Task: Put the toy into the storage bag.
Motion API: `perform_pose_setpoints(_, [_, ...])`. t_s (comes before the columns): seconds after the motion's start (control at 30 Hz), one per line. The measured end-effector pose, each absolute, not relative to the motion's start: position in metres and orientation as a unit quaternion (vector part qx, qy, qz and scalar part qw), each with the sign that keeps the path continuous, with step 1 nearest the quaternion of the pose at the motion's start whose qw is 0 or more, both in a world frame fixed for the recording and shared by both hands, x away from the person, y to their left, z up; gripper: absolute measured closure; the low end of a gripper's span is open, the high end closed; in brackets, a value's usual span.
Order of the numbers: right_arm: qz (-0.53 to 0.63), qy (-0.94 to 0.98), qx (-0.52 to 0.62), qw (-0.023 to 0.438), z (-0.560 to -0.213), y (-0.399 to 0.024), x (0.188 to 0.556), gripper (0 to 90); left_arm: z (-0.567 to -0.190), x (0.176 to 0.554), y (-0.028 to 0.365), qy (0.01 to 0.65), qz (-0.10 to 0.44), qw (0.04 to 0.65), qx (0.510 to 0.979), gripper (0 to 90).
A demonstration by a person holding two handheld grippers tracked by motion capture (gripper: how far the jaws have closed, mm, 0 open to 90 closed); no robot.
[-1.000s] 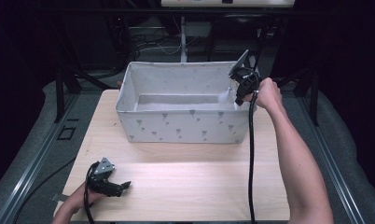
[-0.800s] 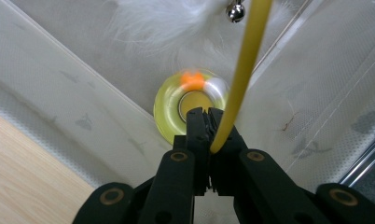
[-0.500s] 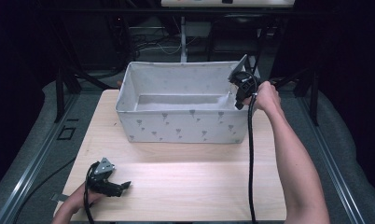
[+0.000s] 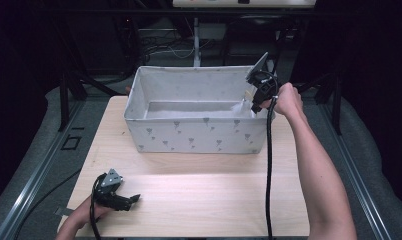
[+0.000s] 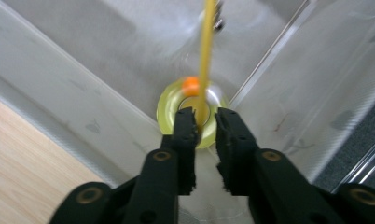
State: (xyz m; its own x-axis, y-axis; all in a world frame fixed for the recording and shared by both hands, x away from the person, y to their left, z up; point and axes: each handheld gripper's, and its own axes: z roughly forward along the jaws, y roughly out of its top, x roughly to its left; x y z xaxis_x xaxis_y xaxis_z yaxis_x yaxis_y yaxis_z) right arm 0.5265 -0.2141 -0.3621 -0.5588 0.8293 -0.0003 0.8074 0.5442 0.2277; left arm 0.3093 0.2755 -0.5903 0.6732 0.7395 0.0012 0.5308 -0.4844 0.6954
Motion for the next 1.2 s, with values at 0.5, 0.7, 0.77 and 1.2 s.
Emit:
perform_pose_setpoints(0.5, [0.158,0.877,0.446,0.081,-0.316,-0.2,0.512,45.0,-0.59,0.309,0.276,0.374,0.152,0.343,0.848,0.0])
perform_pose_setpoints(0.7, [0.188,0.878,0.429,0.097,-0.298,-0.19,0.501,32.3,-0.59,0.309,0.276,0.374,0.152,0.343,0.848,0.0])
perform_pose_setpoints(0.77, [0.199,0.88,0.422,0.094,-0.294,-0.185,0.498,29.0,-0.59,0.309,0.276,0.375,0.152,0.343,0.848,0.0])
perform_pose_setpoints(1.2, [0.219,0.9,0.366,0.092,-0.284,-0.148,0.473,14.5,-0.59,0.309,0.276,0.375,0.152,0.343,0.848,0.0])
